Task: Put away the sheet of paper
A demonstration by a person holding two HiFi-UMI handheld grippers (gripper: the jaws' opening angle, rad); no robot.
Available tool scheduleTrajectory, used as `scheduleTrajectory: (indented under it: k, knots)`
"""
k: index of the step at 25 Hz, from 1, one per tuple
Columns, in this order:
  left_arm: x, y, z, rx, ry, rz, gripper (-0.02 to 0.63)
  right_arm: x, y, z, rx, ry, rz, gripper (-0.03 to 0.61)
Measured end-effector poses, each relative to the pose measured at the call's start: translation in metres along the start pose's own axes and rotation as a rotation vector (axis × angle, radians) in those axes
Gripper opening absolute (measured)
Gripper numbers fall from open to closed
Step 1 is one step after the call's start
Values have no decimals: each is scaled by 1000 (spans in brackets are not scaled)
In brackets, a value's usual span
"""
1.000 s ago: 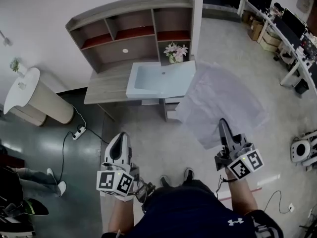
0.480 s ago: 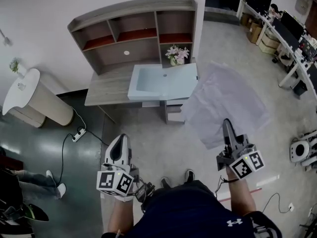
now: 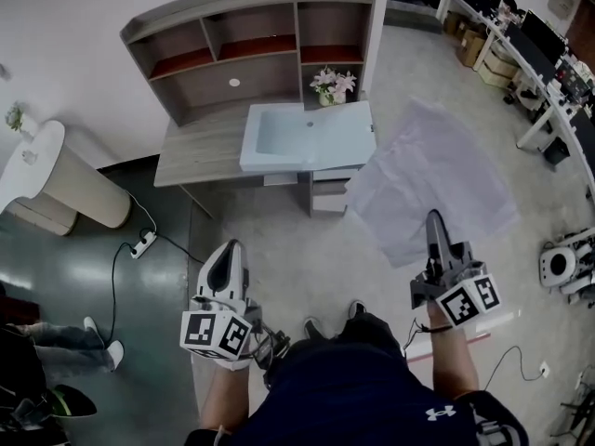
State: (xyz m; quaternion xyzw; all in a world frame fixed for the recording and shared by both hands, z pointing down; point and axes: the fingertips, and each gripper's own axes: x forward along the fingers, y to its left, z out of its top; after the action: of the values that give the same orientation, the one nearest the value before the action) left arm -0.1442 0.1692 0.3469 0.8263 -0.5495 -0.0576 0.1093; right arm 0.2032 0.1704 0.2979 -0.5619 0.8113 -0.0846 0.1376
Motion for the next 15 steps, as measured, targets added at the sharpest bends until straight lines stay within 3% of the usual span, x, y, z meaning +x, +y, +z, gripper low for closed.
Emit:
scheduleTrajectory:
  k: [15]
  knots:
    - [6, 15, -8, -39, 15, 11, 17, 5, -9, -16, -1, 58, -51, 15]
